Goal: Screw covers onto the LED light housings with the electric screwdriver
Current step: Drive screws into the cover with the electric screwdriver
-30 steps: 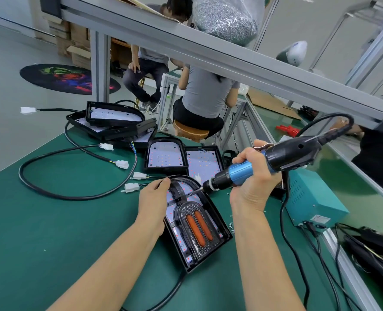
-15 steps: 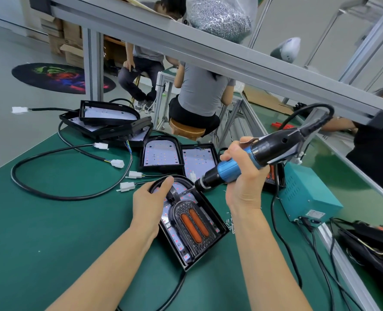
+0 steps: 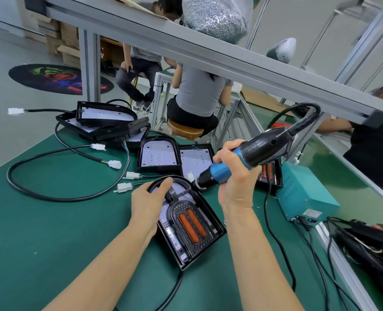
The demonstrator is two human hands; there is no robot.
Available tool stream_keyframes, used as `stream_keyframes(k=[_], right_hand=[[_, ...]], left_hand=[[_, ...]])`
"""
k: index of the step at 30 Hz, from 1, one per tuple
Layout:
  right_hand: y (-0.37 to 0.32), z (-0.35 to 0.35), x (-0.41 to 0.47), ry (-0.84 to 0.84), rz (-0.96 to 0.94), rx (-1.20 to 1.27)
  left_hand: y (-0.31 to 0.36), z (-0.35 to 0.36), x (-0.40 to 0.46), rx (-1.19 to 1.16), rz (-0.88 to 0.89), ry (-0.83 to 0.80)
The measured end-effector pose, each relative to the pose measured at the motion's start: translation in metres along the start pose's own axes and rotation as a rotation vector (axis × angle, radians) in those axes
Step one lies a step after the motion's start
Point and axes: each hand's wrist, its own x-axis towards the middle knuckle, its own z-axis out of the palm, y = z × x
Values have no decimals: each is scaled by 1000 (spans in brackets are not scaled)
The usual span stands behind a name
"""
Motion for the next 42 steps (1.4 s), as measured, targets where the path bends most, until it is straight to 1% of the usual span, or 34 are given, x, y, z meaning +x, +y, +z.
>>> stream_keyframes(k=[2, 6, 8, 11, 14, 19, 22, 23, 25, 28, 30, 31, 32, 33, 35, 36, 38, 39, 40, 42], right_hand=[[-1, -2, 0, -37, 6, -3], [-5, -1, -5, -258, 3, -60], [-6, 2, -4, -269, 28, -115], [-5, 4, 0, -210, 51, -98], [-1, -1, 1, -76, 70, -27], [-13, -5, 11, 98, -36, 134], [-27, -11, 19, 210, -21, 206], [-31, -14, 20, 236, -1, 206], [-36, -22, 18, 328, 47, 158], [-43, -35, 15, 501, 172, 133], [-47, -43, 11, 550, 271, 162], [-48, -48, 7, 560, 305, 170], [-49, -52, 4, 563, 325, 163], [-50, -54, 0, 559, 337, 149], [-51, -57, -6, 548, 340, 124], [-52, -58, -9, 545, 340, 120], [-55, -59, -15, 525, 356, 113], [-57, -58, -19, 510, 373, 116], [-59, -58, -23, 499, 386, 124], [-65, -61, -30, 468, 378, 145]], left_hand=[[0, 2, 1, 2, -1, -11], [3, 9, 5, 65, 9, -67], [5, 12, 7, 121, 22, -79], [5, 13, 9, 120, 24, -66], [3, 8, 10, 84, -20, -58], [0, 1, 14, 112, -71, -28], [4, -4, 20, 121, -52, -33], [6, -6, 24, 144, -18, -30], [10, -10, 32, 301, 79, -13], [11, -12, 39, 665, 158, -46], [16, -10, 34, 925, 223, -46], [20, -6, 28, 993, 287, -42], [25, -1, 18, 981, 358, -65], [31, 6, 5, 910, 423, -126], [44, 24, -29, 754, 582, -305], [48, 34, -47, 741, 694, -395], [46, 55, -73, 853, 940, -555], [42, 66, -83, 938, 1030, -605], [39, 76, -91, 1004, 1082, -618], [34, 88, -95, 1019, 1098, -618]])
